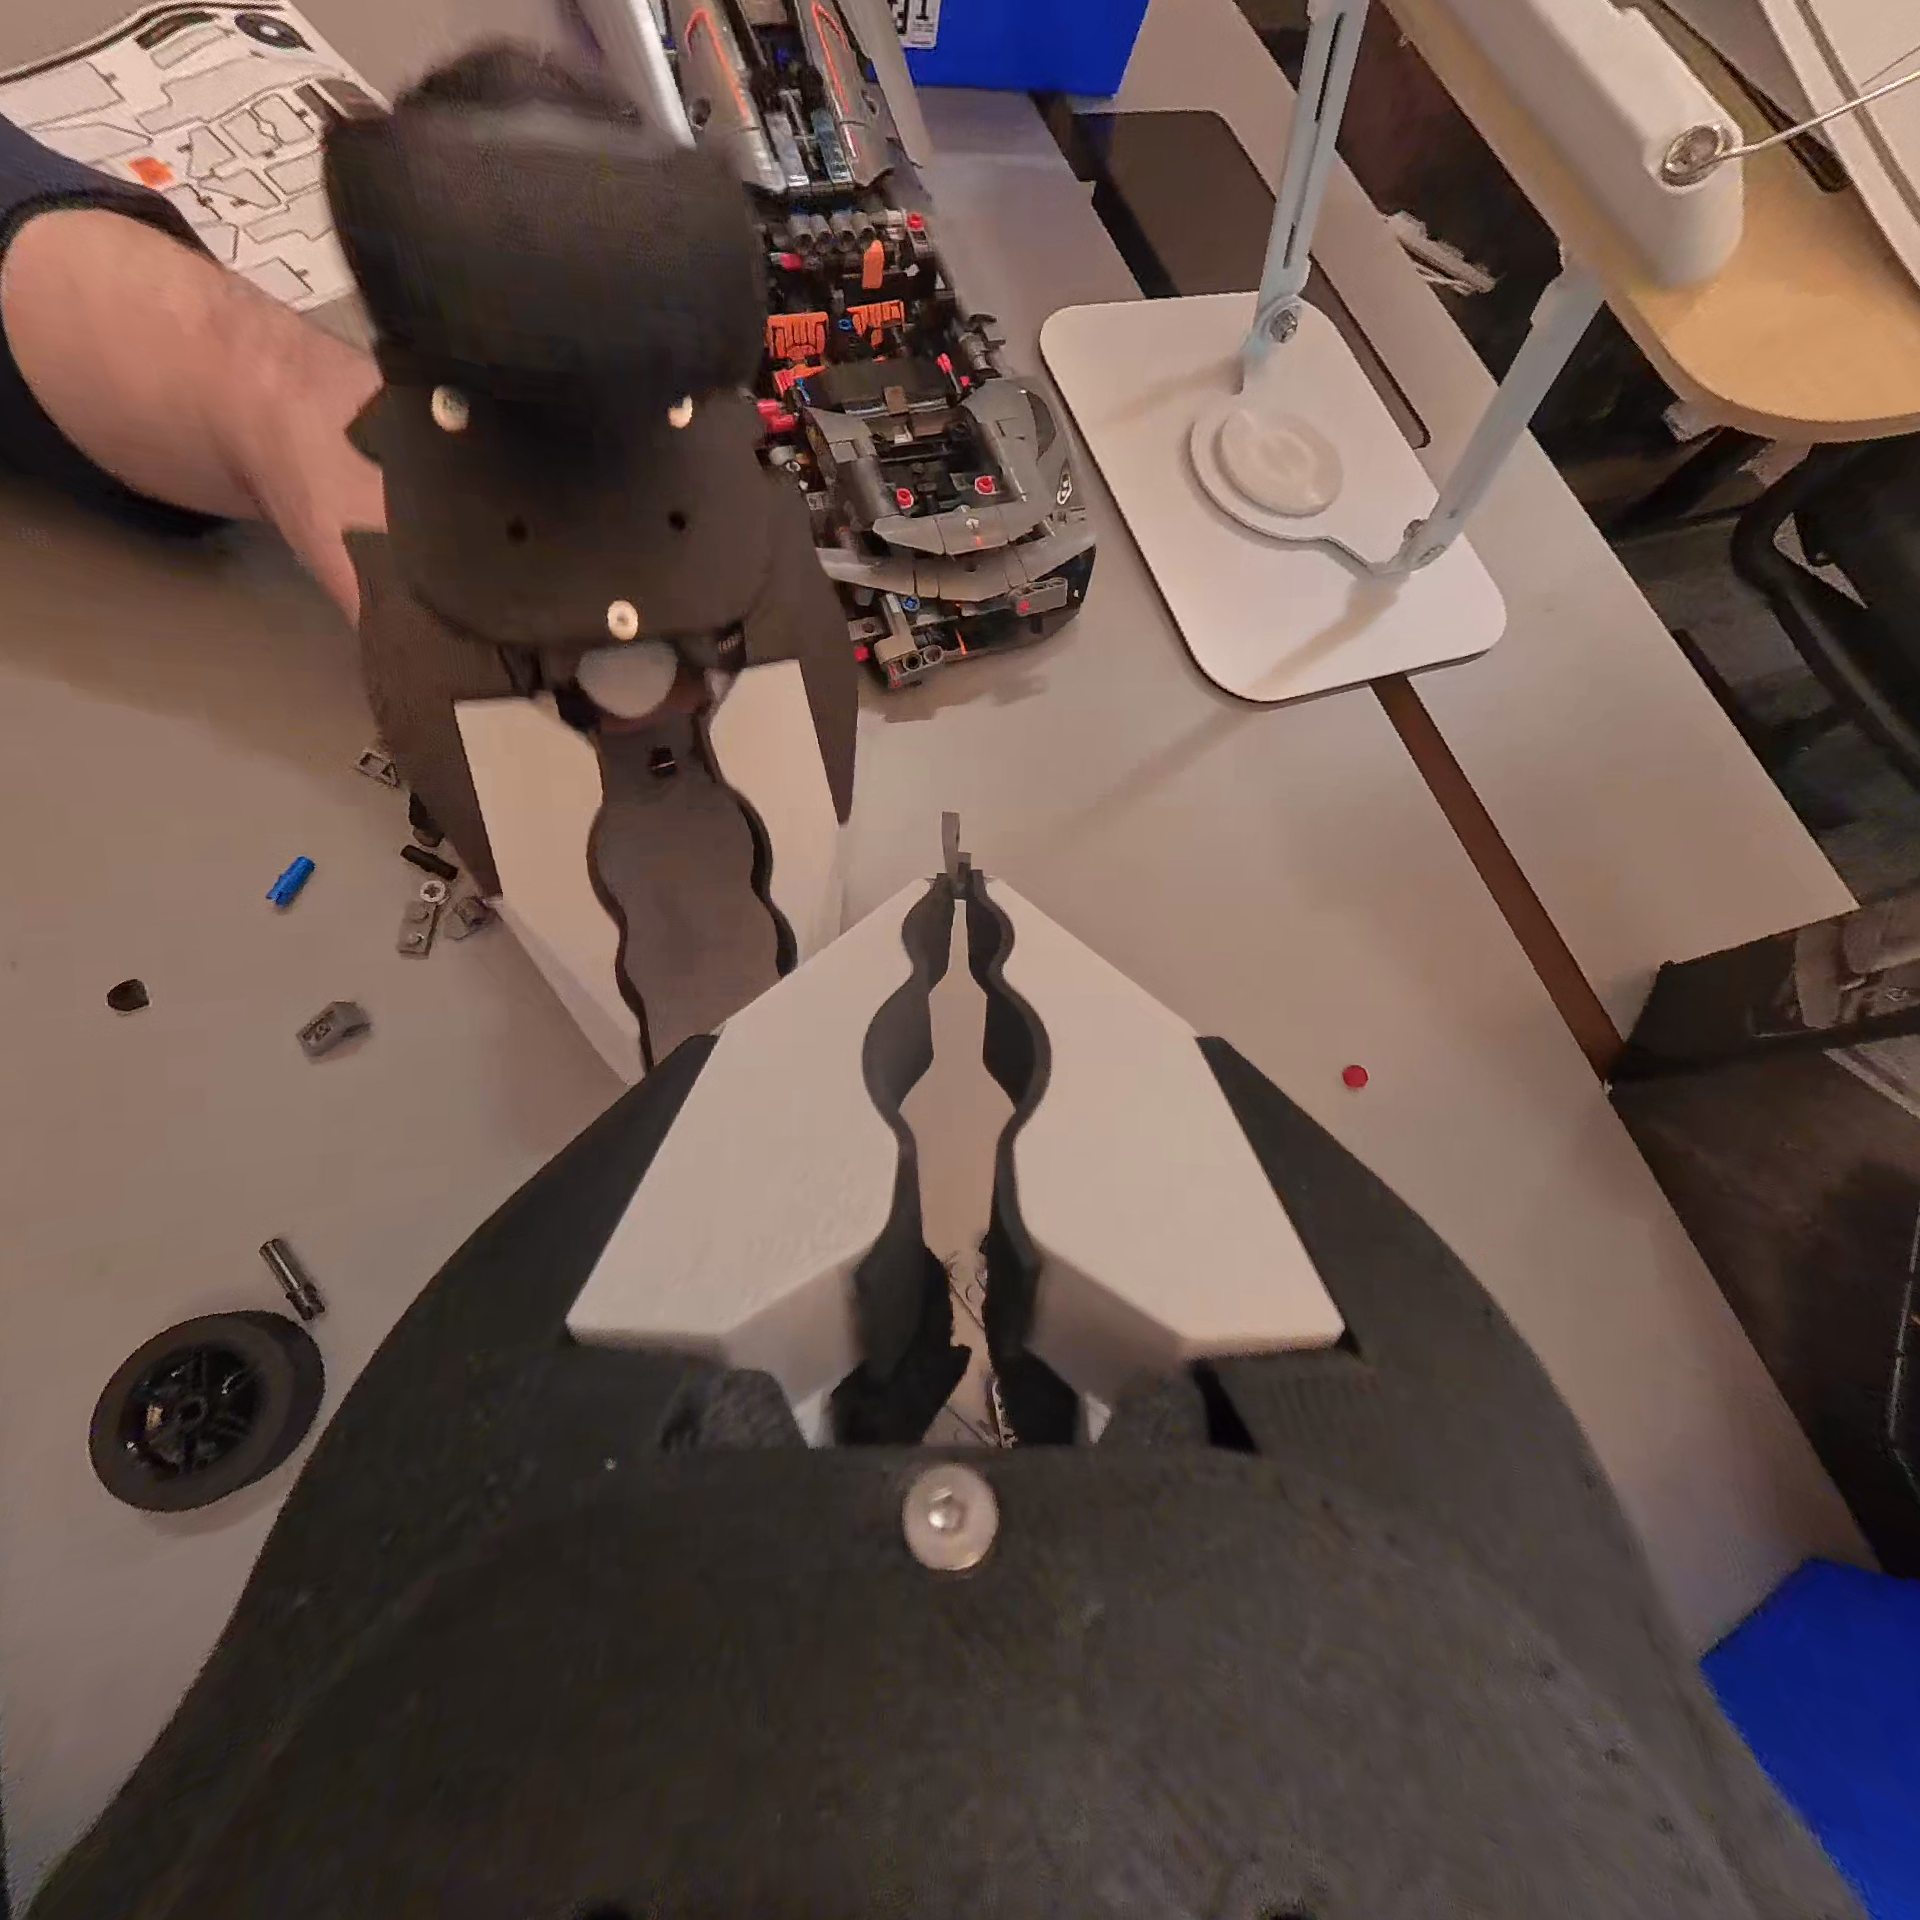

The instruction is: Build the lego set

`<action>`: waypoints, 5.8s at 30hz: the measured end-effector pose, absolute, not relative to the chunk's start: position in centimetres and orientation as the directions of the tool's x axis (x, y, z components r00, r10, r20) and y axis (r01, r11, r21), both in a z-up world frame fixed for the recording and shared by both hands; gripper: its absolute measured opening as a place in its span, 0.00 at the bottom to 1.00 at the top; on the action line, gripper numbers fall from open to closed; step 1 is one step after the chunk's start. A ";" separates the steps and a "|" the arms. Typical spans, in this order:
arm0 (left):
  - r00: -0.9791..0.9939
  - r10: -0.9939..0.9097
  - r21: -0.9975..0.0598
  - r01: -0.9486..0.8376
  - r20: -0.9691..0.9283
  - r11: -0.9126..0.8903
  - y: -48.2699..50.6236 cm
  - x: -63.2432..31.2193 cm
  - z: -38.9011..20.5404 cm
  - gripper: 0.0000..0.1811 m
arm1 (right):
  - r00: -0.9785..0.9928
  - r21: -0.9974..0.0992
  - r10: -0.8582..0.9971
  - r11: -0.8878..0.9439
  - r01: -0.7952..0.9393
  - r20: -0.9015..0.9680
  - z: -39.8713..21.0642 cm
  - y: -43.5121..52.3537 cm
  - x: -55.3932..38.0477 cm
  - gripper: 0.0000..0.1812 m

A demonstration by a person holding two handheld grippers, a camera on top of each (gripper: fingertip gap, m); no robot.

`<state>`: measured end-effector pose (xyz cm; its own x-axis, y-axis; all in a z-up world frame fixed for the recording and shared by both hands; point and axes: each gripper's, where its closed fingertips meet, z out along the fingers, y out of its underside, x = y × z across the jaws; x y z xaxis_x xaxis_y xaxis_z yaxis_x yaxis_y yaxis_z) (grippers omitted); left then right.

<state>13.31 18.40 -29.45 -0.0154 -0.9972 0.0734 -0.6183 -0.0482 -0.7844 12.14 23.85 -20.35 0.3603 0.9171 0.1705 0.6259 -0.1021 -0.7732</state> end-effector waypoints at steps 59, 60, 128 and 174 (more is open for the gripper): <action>0.092 -0.995 -0.684 -0.729 -0.040 -0.040 16.6 9.3 -31.6 0.22 | 0.266 -0.335 0.875 -0.412 0.847 -0.404 -31.6 17.2 11.4 0.00; 0.082 -0.995 -0.674 -0.738 -0.048 -0.028 16.5 9.4 -31.8 0.22 | 0.266 -0.336 0.872 -0.415 0.845 -0.410 -31.6 17.2 11.3 0.00; 0.180 -0.974 -0.619 -0.783 -0.140 -0.055 21.0 8.0 -32.3 0.26 | 0.305 -0.315 0.930 -0.358 0.879 -0.207 -32.4 19.6 11.8 0.00; 0.024 -0.980 -0.651 -0.750 -0.199 0.114 20.5 9.4 -32.3 0.17 | 0.243 -0.342 0.940 -0.315 0.885 -0.238 -32.1 18.7 10.7 0.01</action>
